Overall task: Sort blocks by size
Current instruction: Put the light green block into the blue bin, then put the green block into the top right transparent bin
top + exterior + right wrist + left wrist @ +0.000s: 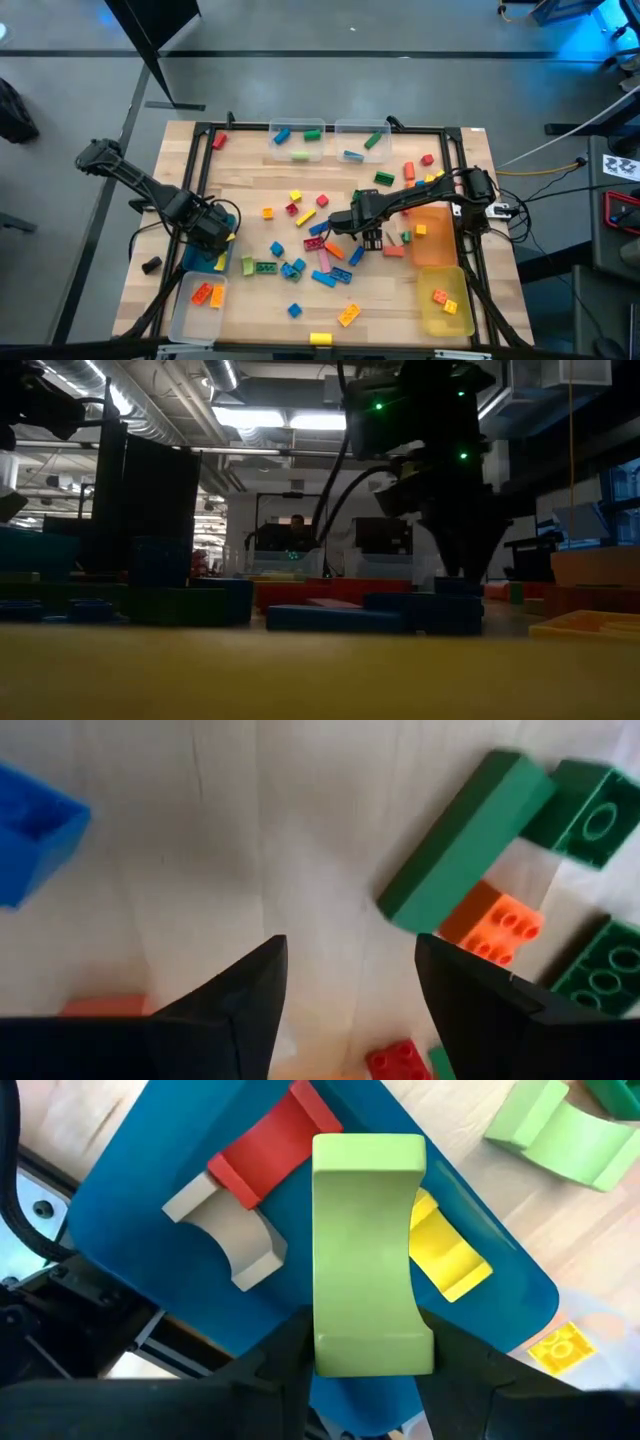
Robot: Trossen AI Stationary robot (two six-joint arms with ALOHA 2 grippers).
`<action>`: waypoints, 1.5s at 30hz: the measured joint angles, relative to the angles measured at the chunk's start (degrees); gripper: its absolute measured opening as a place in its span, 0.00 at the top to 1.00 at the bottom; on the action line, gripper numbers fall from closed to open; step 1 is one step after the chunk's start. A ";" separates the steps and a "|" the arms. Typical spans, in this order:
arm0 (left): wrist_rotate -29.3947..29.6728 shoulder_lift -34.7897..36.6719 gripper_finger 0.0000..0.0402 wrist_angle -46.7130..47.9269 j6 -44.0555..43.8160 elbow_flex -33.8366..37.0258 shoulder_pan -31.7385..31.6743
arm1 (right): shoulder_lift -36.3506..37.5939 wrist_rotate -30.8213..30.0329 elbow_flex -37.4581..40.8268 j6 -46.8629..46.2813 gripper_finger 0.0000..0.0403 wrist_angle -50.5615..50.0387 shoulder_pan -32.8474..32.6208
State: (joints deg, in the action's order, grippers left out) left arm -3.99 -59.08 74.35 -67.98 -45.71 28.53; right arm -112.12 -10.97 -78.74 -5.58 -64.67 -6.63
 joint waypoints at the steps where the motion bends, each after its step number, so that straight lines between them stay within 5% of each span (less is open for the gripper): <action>1: 0.03 0.01 0.67 0.01 -0.21 0.00 0.00 | 0.00 0.01 0.00 0.02 0.45 0.44 0.01; 12: 0.28 -0.09 0.53 0.38 -2.94 3.93 -0.10 | 0.00 -0.14 0.00 0.02 0.45 2.26 -0.09; 21: 0.39 -0.27 0.48 -0.74 -2.51 3.28 -0.09 | 0.00 -5.80 -0.02 -0.46 0.45 6.38 0.59; 33: 2.74 -0.27 0.48 -2.07 -2.41 3.28 -0.07 | 0.00 4.17 0.08 -2.07 0.45 8.54 11.28; 45: 3.76 -0.27 0.48 -2.08 -1.03 3.28 -0.07 | 0.11 6.57 5.53 -2.13 0.45 14.41 14.18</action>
State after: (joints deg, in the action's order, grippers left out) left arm -0.23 -59.35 72.27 -69.01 -42.44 28.47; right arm -112.01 -4.41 -73.21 -7.71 -50.26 7.55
